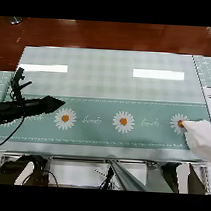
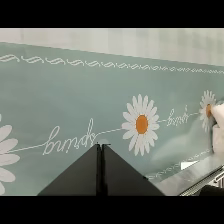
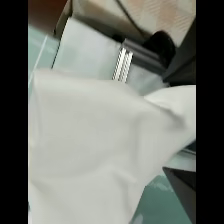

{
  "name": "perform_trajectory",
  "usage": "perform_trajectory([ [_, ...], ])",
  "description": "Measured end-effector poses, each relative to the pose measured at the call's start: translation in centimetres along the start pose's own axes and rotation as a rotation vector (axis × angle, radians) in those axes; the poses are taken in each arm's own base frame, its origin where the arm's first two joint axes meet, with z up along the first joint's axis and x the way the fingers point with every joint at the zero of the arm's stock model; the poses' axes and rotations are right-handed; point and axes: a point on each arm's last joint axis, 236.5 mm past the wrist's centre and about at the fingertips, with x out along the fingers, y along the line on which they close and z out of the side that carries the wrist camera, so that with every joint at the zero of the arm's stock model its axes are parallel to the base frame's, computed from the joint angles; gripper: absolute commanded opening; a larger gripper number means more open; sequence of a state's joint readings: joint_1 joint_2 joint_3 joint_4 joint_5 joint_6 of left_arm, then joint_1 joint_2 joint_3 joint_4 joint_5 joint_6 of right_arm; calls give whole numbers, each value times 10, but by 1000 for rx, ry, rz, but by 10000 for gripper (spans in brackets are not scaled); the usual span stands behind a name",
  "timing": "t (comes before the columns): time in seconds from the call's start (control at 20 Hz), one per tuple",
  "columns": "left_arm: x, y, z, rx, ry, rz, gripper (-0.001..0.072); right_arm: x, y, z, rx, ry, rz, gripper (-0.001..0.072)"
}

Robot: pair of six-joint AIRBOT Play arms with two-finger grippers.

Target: Fold the shirts.

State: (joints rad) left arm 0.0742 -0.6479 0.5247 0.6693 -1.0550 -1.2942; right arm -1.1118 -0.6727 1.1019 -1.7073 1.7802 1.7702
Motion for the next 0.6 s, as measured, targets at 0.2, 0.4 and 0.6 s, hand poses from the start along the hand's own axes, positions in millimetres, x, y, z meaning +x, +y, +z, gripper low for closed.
perform_trajectory([
  [0.2, -2, 0, 3, 40, -8, 4, 20, 7, -22, -5, 49, -40, -75, 480],
  [0.4, -20, -6, 55, 149, -147, 44, 19, -7, 53, 22, -119, -158, 235, 29],
  [0.6, -37, -64, 135, 287, -255, -1, 18, -74, 206, 13, -379, -225, 822, 29],
])
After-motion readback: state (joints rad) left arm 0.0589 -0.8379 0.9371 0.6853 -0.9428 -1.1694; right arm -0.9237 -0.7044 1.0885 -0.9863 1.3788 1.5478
